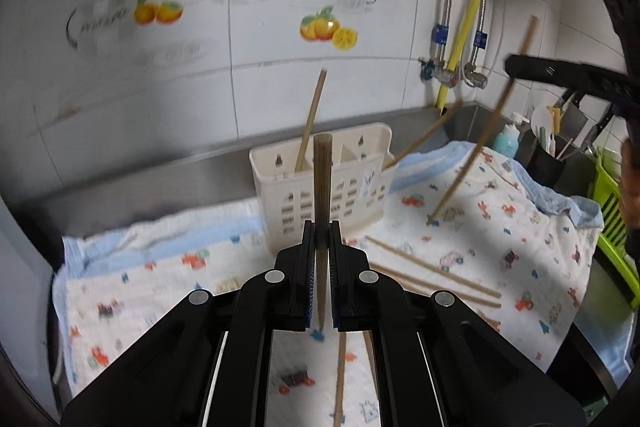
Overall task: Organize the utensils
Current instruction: 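Drop the right tool's chopstick into the holder while the left tool drops its own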
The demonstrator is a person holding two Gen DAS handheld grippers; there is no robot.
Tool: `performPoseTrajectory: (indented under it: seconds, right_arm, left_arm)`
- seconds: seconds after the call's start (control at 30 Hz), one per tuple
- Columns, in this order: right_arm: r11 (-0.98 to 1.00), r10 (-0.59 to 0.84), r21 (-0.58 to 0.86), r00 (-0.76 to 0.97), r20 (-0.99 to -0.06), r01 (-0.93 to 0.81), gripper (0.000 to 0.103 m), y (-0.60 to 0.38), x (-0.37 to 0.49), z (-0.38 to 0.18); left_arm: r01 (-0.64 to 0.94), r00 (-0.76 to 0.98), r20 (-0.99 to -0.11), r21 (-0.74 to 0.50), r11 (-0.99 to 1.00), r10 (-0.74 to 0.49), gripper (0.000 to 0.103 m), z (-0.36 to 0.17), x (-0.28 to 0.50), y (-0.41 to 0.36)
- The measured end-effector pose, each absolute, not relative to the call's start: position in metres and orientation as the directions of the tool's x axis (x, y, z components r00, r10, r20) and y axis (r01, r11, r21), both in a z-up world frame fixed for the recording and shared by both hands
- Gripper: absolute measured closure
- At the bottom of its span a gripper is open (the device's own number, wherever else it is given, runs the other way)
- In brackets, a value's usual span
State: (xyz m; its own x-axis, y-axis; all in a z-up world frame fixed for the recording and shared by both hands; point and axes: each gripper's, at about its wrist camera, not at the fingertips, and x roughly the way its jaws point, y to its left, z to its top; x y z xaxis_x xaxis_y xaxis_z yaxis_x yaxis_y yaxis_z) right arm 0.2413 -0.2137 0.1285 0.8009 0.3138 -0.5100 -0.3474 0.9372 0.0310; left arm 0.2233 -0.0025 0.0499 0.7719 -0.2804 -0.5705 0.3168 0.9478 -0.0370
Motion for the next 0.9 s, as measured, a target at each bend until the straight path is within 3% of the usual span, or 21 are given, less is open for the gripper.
performPoseTrajectory:
  seconds: [0.53,0.77,0.9]
  right_arm:
    - [0.944,0.295,0.016,0.821,-0.489,-0.329,0.096,-0.201,0.326,0.146]
    - [0.939,0.307,0.027,0.800,-0.516,-0.342,0.096,-0.200,0.340,0.127]
    - [0.936,0.309,0.024,0.788,-0.532,-0.351,0.096,-0.199,0.345,0.116]
  left_arm:
    - [0.292,0.880,-0.400,0.030,0.956,-0.257,0.098,0.154,0.261,-0.017]
    - [0.248,0.908,-0.357,0.042,0.968,-0.217,0.098,0.159,0.294,-0.023]
    - [0.231,0.903,-0.377,0.025,0.973,-0.205,0.098,0.150,0.313,-0.023]
